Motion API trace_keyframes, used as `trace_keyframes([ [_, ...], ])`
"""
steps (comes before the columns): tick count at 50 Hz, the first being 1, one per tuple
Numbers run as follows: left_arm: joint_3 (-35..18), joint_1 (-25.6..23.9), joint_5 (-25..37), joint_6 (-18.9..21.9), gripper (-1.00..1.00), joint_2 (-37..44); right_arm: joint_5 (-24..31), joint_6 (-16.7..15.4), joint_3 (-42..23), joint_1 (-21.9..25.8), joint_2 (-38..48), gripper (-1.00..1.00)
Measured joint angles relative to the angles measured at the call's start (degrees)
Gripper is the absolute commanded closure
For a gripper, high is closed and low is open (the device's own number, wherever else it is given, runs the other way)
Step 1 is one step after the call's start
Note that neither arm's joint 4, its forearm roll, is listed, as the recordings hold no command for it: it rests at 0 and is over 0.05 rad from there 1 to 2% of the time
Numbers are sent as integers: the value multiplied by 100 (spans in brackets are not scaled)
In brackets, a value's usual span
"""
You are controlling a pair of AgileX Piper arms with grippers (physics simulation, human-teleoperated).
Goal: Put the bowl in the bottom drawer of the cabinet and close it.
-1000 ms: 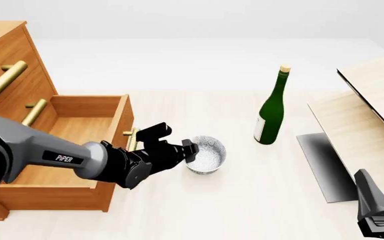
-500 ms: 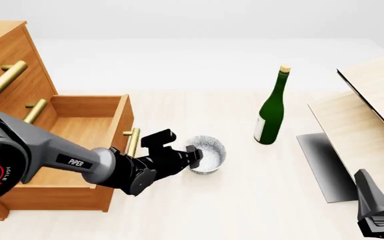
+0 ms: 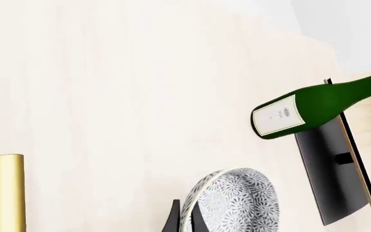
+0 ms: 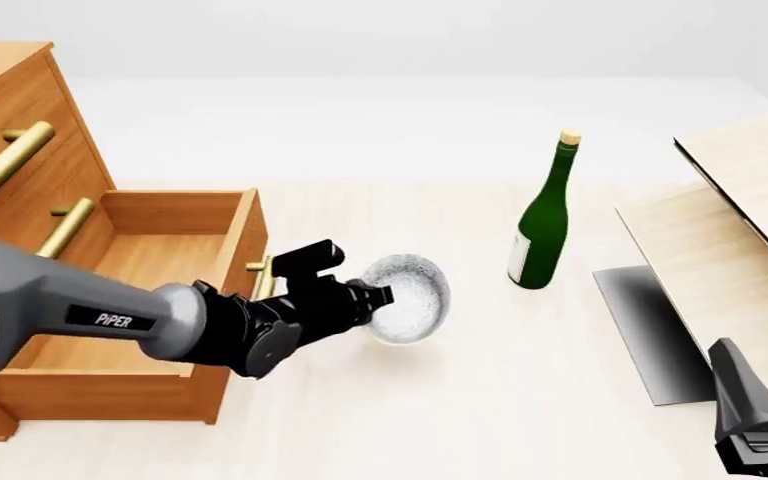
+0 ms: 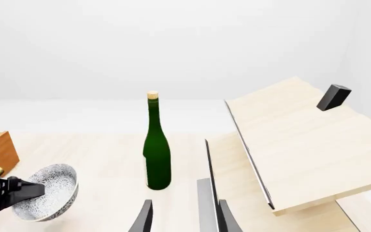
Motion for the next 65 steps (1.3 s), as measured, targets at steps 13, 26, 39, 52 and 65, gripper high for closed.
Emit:
trace_keyframes([
  [13, 128, 22, 192, 145, 100, -512, 0, 1, 0, 0, 0, -100],
  [26, 253, -10, 300, 229, 100, -907, 0, 1, 0, 0, 0, -100],
  [39, 318, -12, 501, 401, 100, -1246, 0, 0, 0, 0, 1, -100],
  [52, 321, 60, 824, 700, 100, -1606, 0, 0, 0, 0, 0, -100],
  [65, 263, 178, 1155, 981, 100, -1940, 0, 0, 0, 0, 0, -100],
])
